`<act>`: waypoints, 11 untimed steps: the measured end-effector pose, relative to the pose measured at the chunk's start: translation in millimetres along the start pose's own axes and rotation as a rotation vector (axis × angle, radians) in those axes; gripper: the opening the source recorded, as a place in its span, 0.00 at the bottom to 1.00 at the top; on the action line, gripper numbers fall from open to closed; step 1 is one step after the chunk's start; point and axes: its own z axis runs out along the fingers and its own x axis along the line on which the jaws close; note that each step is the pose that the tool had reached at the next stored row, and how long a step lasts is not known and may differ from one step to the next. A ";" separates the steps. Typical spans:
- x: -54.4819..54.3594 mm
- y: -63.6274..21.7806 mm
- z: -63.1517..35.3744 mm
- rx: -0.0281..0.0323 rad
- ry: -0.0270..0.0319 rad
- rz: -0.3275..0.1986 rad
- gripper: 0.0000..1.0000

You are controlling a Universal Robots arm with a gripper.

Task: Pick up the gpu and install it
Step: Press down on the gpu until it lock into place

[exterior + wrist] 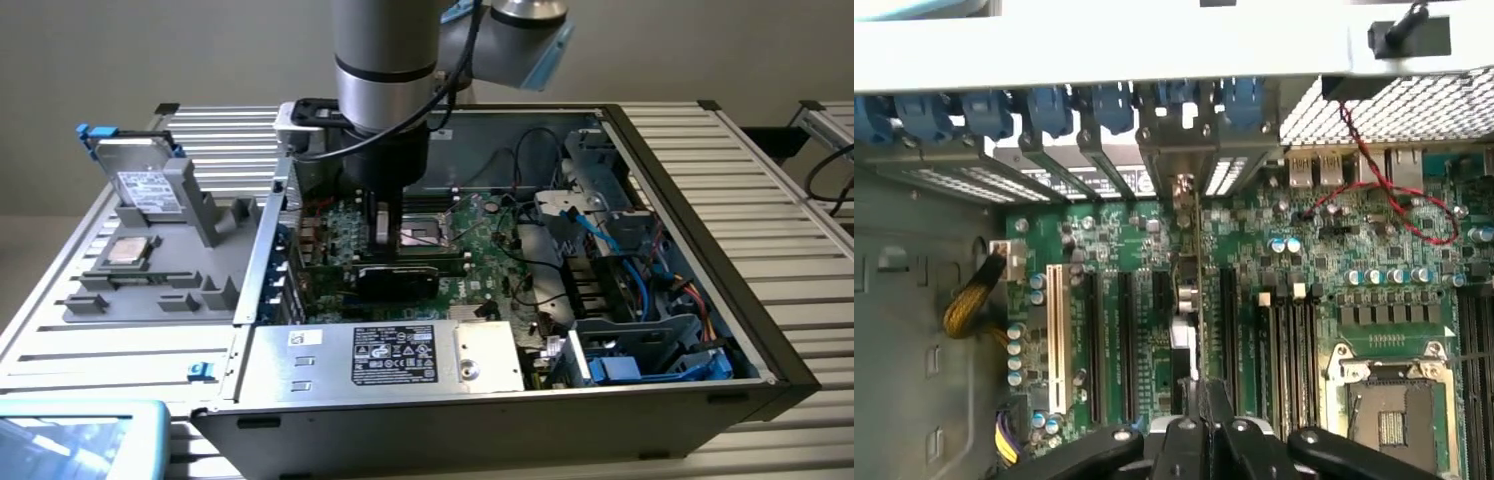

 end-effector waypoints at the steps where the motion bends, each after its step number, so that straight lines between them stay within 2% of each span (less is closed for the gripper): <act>1: 0.1 0.4 -3.3 -0.0016 0.0002 0.000 0.12; 4: 0.1 1.3 -10.7 -0.0066 0.0006 0.000 0.12; 11: 0.2 1.3 -10.7 -0.0067 0.0005 0.000 0.12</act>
